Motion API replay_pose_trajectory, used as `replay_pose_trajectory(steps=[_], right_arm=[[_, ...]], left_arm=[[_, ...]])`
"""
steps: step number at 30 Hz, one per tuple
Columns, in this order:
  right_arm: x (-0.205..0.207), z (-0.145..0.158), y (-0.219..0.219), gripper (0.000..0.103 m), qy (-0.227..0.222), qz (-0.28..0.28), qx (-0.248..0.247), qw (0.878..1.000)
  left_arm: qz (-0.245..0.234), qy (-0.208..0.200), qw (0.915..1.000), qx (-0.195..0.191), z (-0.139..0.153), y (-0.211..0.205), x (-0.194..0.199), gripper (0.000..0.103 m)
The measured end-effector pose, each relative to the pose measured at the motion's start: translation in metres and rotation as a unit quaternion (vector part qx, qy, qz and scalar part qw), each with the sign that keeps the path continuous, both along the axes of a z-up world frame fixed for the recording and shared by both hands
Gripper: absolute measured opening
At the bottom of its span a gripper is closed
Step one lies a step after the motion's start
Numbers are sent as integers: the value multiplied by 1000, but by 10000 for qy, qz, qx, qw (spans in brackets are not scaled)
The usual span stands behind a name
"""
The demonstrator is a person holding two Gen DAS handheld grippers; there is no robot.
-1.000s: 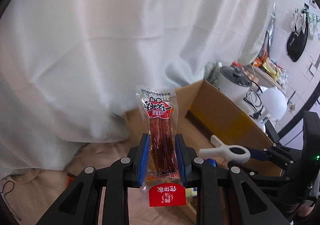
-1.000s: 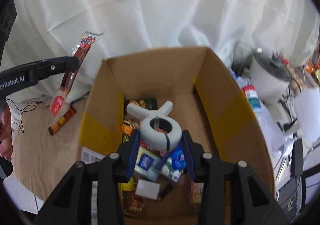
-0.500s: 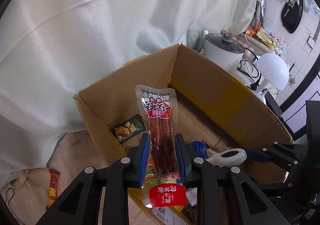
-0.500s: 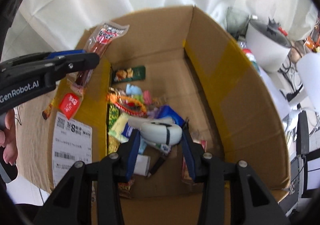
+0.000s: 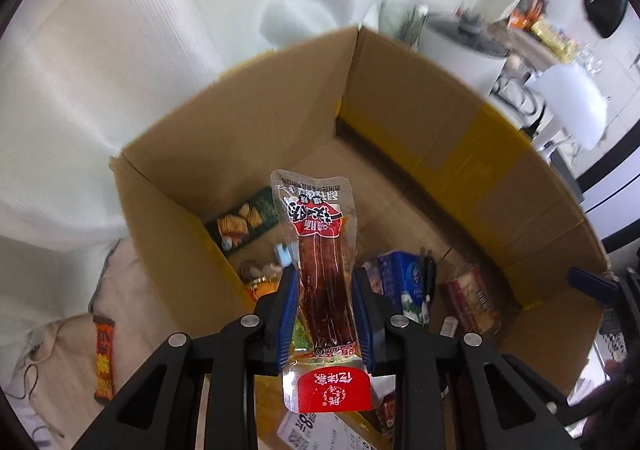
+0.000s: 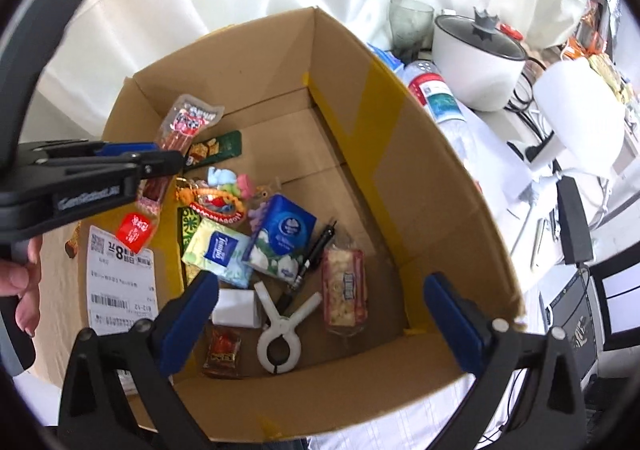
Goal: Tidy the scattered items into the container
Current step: 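Carry the meat stick and white clip over the box and release both, then move the right tool from the box to the orange snack bar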
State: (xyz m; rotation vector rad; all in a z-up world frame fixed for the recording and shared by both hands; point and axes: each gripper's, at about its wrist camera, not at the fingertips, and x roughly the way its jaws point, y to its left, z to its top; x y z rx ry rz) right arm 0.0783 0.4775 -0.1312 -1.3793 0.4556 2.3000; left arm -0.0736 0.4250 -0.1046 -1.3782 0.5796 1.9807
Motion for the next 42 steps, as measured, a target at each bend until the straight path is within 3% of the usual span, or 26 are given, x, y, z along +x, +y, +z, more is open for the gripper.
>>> replay_pose_trajectory(steps=[6,9,12,13,14,15,22,27,30,33,36,42], right_arm=[[1,1,-2,103,-6,34,99,9999],[4,1,0,103,53,-22,42,10000],[6,3,-3,103,74,5,74,9999],[6,4,-4,103,69,24,91,9999],[7,4,-5,103,62,36,101,9999],[8,5,-5,103,56,55,110,9999],[12,11,-12,103,64,89,124,9999],[3,27,-30,103,95,282,282,9992],[-10,45,-47,103,199,505,444,9975],[-24,67,-67,103,357,692,556,9954],[-41,86,-95,103,518,978,642,9918],[-99,87,-179,103,620,1822,448,9803]], left_arm=[[52,-52,9992,-385,-15,11,2,34],[28,-166,9989,-435,-20,14,2,40],[4,-28,9986,-521,-21,16,5,53],[-21,40,9987,-507,-20,16,6,73],[-35,89,9986,-522,-18,16,8,101],[-55,120,9987,-499,-17,16,9,103],[80,128,9994,-300,-2,2,6,103],[13,-360,9975,602,25,-36,-2,103],[185,-212,9966,769,49,-65,-3,103],[407,14,9945,961,72,-104,-4,103],[910,219,9890,1142,90,-168,-12,103],[2123,476,9725,831,72,-312,-29,103]])
